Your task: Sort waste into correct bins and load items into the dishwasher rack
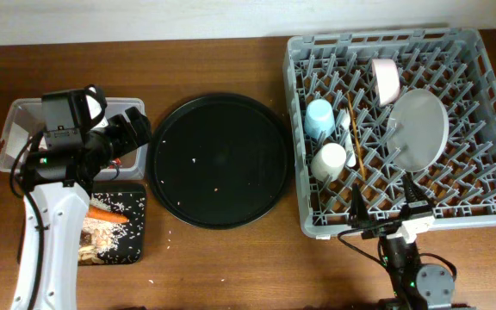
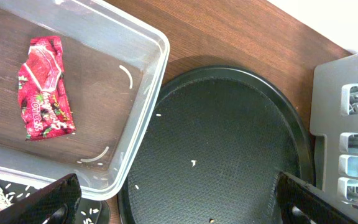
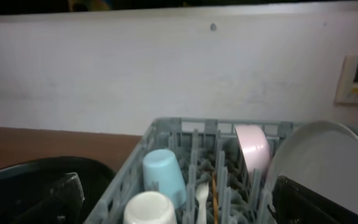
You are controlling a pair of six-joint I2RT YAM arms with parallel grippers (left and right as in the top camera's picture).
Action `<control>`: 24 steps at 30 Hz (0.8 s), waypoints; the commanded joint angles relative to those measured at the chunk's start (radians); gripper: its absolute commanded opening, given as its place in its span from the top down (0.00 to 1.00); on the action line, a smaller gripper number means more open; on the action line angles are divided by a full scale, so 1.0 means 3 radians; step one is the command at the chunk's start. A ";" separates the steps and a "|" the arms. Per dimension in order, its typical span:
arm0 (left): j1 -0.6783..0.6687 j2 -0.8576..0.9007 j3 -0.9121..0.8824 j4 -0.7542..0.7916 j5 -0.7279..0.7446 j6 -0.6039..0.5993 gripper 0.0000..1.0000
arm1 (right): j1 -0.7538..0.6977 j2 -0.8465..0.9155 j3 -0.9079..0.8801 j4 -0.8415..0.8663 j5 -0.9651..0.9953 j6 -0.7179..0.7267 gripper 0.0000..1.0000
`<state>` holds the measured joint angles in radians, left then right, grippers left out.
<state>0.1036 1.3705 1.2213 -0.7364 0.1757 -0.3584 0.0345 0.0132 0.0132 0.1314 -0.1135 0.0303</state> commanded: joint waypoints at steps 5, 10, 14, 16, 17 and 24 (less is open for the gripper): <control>-0.0003 -0.0028 0.0014 0.0006 0.0000 0.0053 0.01 | 0.0015 -0.0033 -0.0025 -0.0676 0.0078 -0.0443 0.01; -0.0003 -0.0028 0.0014 0.0006 0.0000 0.0053 0.01 | 0.0014 -0.0033 -0.0025 -0.0676 0.0067 -0.0498 0.01; -0.0003 -0.0028 0.0014 0.0006 0.0000 0.0053 0.01 | 0.0014 -0.0032 -0.0025 -0.0676 0.0066 -0.0500 0.01; -0.0003 -0.0028 0.0014 0.0006 0.0000 0.0053 0.01 | 0.0014 -0.0032 -0.0025 -0.0676 0.0066 -0.0498 0.01; -0.0003 -0.0028 0.0014 0.0006 0.0000 0.0053 0.01 | 0.0014 -0.0032 -0.0025 -0.0676 0.0067 -0.0500 0.01; -0.0003 -0.0028 0.0014 0.0006 0.0000 0.0053 0.01 | 0.0014 -0.0032 -0.0025 -0.0676 0.0067 -0.0500 0.01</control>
<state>0.1036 1.3705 1.2213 -0.7364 0.1761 -0.3580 0.0345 0.0109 0.0109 -0.0647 -0.0982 -0.1131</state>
